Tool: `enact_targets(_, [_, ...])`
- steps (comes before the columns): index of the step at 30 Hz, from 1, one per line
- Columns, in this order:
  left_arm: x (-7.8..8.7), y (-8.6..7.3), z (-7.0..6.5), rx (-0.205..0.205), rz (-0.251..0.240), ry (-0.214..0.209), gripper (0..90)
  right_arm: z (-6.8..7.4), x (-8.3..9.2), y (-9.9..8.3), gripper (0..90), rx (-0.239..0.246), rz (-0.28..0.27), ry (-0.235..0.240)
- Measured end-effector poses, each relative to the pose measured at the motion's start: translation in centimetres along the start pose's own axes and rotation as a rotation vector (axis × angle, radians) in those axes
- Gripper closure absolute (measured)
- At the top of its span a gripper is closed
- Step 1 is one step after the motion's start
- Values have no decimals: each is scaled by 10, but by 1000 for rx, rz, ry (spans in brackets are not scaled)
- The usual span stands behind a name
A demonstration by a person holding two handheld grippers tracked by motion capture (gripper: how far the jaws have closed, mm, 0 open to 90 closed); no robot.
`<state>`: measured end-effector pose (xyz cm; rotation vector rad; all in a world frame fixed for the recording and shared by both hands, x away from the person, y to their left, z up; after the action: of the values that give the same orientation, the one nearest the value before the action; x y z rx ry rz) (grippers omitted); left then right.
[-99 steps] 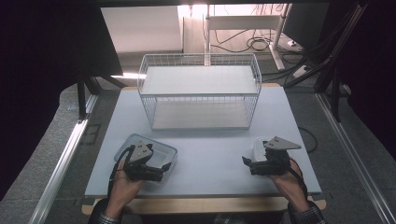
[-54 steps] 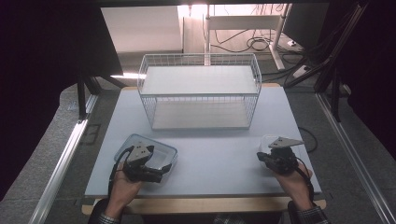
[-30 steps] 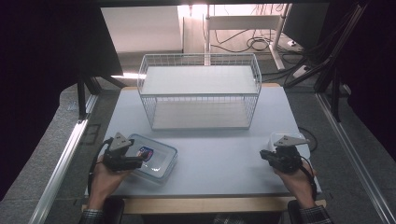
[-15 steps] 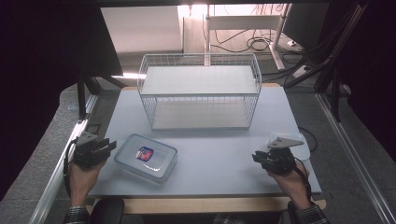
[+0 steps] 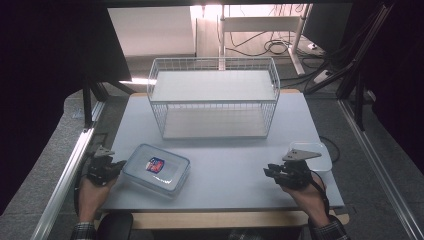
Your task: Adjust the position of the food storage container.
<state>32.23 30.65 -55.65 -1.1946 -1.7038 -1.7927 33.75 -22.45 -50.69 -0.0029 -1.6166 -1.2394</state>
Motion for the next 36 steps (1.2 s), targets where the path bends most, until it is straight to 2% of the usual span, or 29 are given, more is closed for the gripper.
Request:
enact_targets(4, [-1, -1, -6, 4, 13, -15, 900, 5, -2, 0, 750, 3, 7, 23])
enact_targets(9, [-8, 3, -28, -31, 39, -57, 900, 11, -5, 1, 765, 12, 16, 41])
enact_targets(10, [-8, 3, -28, -31, 39, -57, 900, 11, -5, 1, 765, 12, 16, 41])
enact_targets(11, [-10, 5, -36, -49, 49, -69, 900, 13, -6, 1, 765, 12, 19, 47])
enact_targets(12, [-10, 5, -36, -49, 49, -69, 900, 13, -6, 1, 765, 12, 19, 47])
enact_targets(13, [-12, 8, -46, -60, 54, -90, 900, 14, -7, 0, 765, 16, 24, 55])
enact_targets(14, [-12, 8, -46, -60, 54, -90, 900, 14, -7, 0, 765, 16, 24, 55])
enact_targets(15, [-15, 10, -56, -82, 64, -103, 900, 16, -8, 0, 764, 18, 28, 64])
enact_targets(17, [-16, 11, -60, -86, 64, -106, 900, 18, -9, 0, 752, 18, 29, 74])
enact_targets(18, [-18, 14, -69, -111, 69, -113, 899, 19, -10, 0, 748, 14, 29, 86])
enact_targets(20, [-18, 15, -73, -115, 72, -117, 899, 21, -10, 1, 744, 15, 30, 95])
enact_targets(21, [-20, 17, -82, -124, 74, -125, 899, 24, -13, 1, 744, 17, 35, 102])
enact_targets(23, [-22, 19, -91, -134, 78, -134, 900, 27, -15, 1, 762, 19, 40, 108])
enact_targets(24, [-22, 19, -91, -134, 78, -134, 899, 27, -15, 1, 762, 19, 40, 108])
enact_targets(25, [-24, 21, -100, -143, 79, -150, 899, 31, -17, 1, 793, 26, 52, 121])
enact_targets(27, [-25, 23, -109, -155, 79, -167, 899, 34, -19, 0, 809, 33, 62, 134])
enact_targets(28, [-25, 23, -109, -155, 79, -167, 899, 34, -19, 0, 809, 33, 62, 134])
enact_targets(30, [-28, 25, -124, -163, 75, -199, 899, 42, -23, -1, 812, 39, 84, 170])
enact_targets(33, [-29, 26, -131, -178, 73, -215, 899, 50, -28, -3, 811, 58, 114, 207])
enact_targets(34, [-29, 27, -135, -181, 75, -225, 899, 50, -28, -3, 811, 58, 114, 207])
enact_targets(35, [-30, 28, -142, -189, 72, -247, 899, 56, -32, -4, 806, 78, 135, 220])
enact_targets(36, [-30, 28, -142, -189, 72, -247, 899, 56, -32, -4, 806, 78, 135, 220])
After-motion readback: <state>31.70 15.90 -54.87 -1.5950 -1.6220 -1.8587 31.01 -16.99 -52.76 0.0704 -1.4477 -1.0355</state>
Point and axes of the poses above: each handheld gripper's, and its own axes: x roughly backward along the jaws, y roughly out of its top, z roughly to its left, the point moved 5 cm from there along -x, roughly forward along the jaws, and after that the axes turned 5 degrees about z, right-handed, at the moved point
